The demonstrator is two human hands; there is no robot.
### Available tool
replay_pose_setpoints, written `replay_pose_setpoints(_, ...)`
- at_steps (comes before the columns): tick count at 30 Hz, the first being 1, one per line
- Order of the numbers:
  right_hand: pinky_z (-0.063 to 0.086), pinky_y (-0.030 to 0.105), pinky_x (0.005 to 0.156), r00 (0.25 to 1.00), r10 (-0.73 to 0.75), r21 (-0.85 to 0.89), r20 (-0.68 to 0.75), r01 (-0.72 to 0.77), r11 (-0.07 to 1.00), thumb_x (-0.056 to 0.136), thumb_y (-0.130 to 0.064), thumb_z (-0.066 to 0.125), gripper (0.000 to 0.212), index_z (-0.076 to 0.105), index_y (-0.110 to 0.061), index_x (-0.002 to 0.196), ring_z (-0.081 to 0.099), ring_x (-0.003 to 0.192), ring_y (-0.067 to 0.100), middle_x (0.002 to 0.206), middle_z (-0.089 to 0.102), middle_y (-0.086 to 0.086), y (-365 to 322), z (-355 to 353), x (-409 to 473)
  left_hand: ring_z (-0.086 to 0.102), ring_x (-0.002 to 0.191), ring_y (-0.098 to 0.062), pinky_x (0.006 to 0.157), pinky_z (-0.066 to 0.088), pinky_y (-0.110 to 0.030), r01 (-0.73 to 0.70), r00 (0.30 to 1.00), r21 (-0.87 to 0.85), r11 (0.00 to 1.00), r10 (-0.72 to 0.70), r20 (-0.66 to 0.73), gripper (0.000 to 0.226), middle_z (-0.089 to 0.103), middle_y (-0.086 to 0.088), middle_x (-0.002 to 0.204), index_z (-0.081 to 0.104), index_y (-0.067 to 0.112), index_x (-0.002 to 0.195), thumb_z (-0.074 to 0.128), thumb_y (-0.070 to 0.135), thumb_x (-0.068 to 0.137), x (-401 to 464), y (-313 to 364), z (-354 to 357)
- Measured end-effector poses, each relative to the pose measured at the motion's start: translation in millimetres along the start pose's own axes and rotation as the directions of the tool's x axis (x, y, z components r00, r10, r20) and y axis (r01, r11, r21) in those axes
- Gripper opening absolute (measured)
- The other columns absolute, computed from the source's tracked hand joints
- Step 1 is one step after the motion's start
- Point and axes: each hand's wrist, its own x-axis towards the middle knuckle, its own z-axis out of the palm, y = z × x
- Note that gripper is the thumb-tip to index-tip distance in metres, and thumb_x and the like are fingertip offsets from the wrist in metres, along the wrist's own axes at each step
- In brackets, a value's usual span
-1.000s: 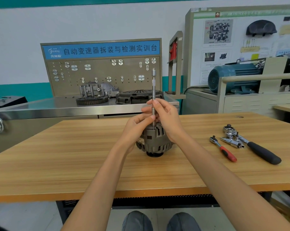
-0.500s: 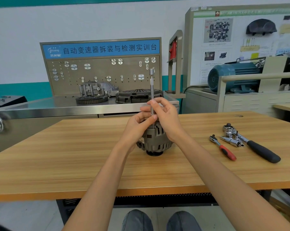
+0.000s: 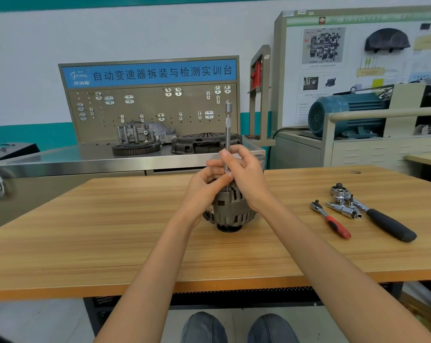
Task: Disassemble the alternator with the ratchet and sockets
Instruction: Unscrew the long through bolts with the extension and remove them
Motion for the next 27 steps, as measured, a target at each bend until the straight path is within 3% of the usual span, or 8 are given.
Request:
replay_pose_setpoints(2, 0.054, 0.028, 0.082, 1.0, -0.02, -0.017, 0.004, 0.02, 1.0, 0.097, -0.024, 0.05, 0.011, 0.057, -0.015, 0.096, 0.07, 0.082, 0.009, 0.081, 0.073, -0.003, -0.3, -0.5, -0.3, 0.067, 0.087, -0.011, 0.071, 0.051, -0.017, 0.001, 1.0, 0.006, 1.0, -0.001, 0.006, 0.009, 0.071, -0.002, 0.093, 0.066, 0.016, 0.097, 0.065, 0.021, 0.09, -0.4, 0.3, 0.4)
replay_pose_setpoints(5, 0.052, 0.015, 0.069, 0.999, -0.039, -0.011, 0.022, 0.039, 0.999, 0.099, -0.02, 0.045, 0.017, 0.06, -0.013, 0.095, 0.069, 0.077, 0.005, 0.079, 0.072, -0.006, -1.8, -2.3, -0.9, 0.068, 0.088, -0.007, 0.068, 0.05, -0.014, 0.011, 1.0, -0.011, 1.0, -0.011, 0.024, 0.011, 0.074, 0.003, 0.092, 0.069, 0.017, 0.099, 0.062, 0.022, 0.092, -1.2, 1.1, -0.1)
replay_pose_setpoints(9, 0.049, 0.011, 0.064, 0.999, -0.038, -0.022, 0.031, 0.038, 0.999, 0.101, -0.019, 0.04, 0.023, 0.062, -0.016, 0.098, 0.069, 0.076, 0.005, 0.079, 0.073, -0.007, -2.9, -3.6, -1.4, 0.07, 0.089, -0.008, 0.066, 0.05, -0.014, 0.017, 0.999, -0.035, 0.999, -0.016, 0.042, 0.017, 0.075, 0.003, 0.093, 0.071, 0.017, 0.103, 0.06, 0.022, 0.093, -1.8, 2.2, -3.3)
replay_pose_setpoints(13, 0.053, 0.016, 0.077, 0.999, -0.021, -0.013, 0.038, 0.022, 1.0, 0.101, -0.024, 0.04, 0.023, 0.062, -0.025, 0.106, 0.068, 0.085, 0.004, 0.083, 0.073, -0.008, -2.1, -1.4, -1.6, 0.069, 0.088, -0.01, 0.067, 0.051, -0.017, 0.013, 1.0, -0.017, 1.0, -0.013, -0.002, 0.012, 0.074, 0.0, 0.092, 0.07, 0.016, 0.099, 0.065, 0.02, 0.089, -0.7, 2.2, -1.5)
replay_pose_setpoints(16, 0.052, 0.024, 0.087, 1.0, 0.001, -0.011, 0.011, -0.001, 1.0, 0.096, -0.031, 0.05, 0.02, 0.059, -0.02, 0.111, 0.068, 0.089, 0.004, 0.085, 0.074, -0.006, -0.9, -0.6, -0.2, 0.067, 0.09, -0.015, 0.073, 0.052, -0.02, 0.017, 1.0, -0.002, 1.0, -0.017, -0.023, 0.014, 0.072, -0.009, 0.098, 0.067, 0.012, 0.1, 0.066, 0.02, 0.088, 0.3, 0.9, 1.5)
replay_pose_setpoints(21, 0.053, 0.015, 0.075, 0.999, -0.026, -0.01, 0.026, 0.026, 1.0, 0.095, -0.023, 0.053, 0.01, 0.056, -0.015, 0.092, 0.07, 0.082, 0.008, 0.08, 0.074, -0.006, 0.1, -2.2, -1.4, 0.066, 0.088, -0.006, 0.071, 0.048, -0.015, 0.012, 1.0, 0.017, 1.0, -0.012, -0.004, 0.009, 0.071, 0.004, 0.093, 0.066, 0.02, 0.1, 0.063, 0.02, 0.091, -0.3, 2.9, 2.8)
replay_pose_setpoints(24, 0.053, 0.02, 0.079, 0.999, -0.048, -0.039, 0.023, 0.049, 0.998, 0.096, -0.023, 0.051, 0.012, 0.061, -0.017, 0.092, 0.069, 0.086, 0.009, 0.085, 0.073, -0.005, 0.2, -4.4, -1.6, 0.067, 0.09, -0.004, 0.069, 0.048, -0.012, 0.007, 0.999, 0.034, 0.999, -0.009, 0.043, 0.012, 0.073, 0.008, 0.093, 0.068, 0.022, 0.101, 0.058, 0.024, 0.094, -2.8, 4.2, 0.1)
replay_pose_setpoints(27, 0.051, 0.018, 0.072, 0.998, -0.062, -0.042, 0.032, 0.063, 0.997, 0.098, -0.022, 0.048, 0.014, 0.061, -0.019, 0.094, 0.068, 0.086, 0.007, 0.088, 0.072, -0.003, -0.1, -5.5, -2.5, 0.068, 0.091, -0.005, 0.069, 0.049, -0.013, -0.008, 0.997, 0.058, 0.998, 0.003, 0.081, 0.019, 0.075, 0.006, 0.094, 0.071, 0.023, 0.101, 0.053, 0.025, 0.097, -5.5, 6.7, -2.8)
